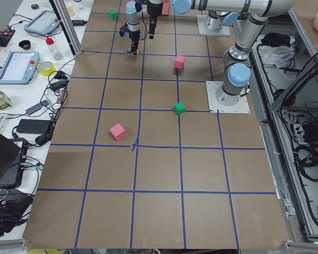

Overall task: Align button upright
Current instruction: 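Lower the switch onto the table and open the right gripper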

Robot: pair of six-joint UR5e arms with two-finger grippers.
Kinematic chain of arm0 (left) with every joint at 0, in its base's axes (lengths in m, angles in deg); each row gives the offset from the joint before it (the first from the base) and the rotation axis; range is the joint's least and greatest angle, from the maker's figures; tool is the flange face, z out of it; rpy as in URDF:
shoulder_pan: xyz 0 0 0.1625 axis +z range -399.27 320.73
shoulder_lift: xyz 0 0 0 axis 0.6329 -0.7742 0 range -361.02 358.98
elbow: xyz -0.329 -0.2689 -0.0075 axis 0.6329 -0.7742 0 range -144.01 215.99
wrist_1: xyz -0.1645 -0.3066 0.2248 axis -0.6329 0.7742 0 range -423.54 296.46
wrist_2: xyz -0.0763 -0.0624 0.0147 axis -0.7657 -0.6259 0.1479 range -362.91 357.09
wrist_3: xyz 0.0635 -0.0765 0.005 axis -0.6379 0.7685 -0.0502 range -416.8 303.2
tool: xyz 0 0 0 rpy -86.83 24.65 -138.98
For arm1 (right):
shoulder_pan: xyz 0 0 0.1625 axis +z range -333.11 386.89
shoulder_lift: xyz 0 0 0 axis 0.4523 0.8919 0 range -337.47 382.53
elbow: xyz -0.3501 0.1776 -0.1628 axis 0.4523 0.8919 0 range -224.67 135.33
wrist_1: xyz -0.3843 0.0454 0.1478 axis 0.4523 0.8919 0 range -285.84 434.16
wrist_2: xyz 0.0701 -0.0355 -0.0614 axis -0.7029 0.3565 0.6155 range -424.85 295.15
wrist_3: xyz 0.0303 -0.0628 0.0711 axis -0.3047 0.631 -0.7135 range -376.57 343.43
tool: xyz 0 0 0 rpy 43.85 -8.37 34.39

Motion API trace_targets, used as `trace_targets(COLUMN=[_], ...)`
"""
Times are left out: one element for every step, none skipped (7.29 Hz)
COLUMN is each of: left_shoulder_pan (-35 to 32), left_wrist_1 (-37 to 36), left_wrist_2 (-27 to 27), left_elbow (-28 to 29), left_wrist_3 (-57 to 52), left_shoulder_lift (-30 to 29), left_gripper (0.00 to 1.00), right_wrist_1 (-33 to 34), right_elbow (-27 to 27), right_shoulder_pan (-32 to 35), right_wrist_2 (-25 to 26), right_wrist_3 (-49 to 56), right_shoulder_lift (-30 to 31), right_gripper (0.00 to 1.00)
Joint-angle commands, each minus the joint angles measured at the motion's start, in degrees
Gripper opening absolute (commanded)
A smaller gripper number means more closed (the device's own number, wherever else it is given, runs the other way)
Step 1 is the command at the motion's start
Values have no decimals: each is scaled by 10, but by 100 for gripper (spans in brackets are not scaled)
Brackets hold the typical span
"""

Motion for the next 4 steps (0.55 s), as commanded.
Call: trace_targets(left_shoulder_pan=[0, -1, -2, -2], left_wrist_1=[1, 0, -8, -31], left_wrist_2=[-1, -1, -1, -1], left_elbow=[-1, -5, -20, -34], left_wrist_3=[0, 3, 6, 7], left_shoulder_lift=[0, 1, 3, 5], left_gripper=[100, 100, 100, 100], right_wrist_1=[20, 20, 20, 19], right_elbow=[1, 1, 1, 1], right_shoulder_pan=[1, 1, 1, 0], right_wrist_2=[-1, 0, -1, -1], right_wrist_3=[10, 24, 24, 24], right_shoulder_lift=[-10, -10, -9, -6], right_gripper=[7, 43, 66, 95])
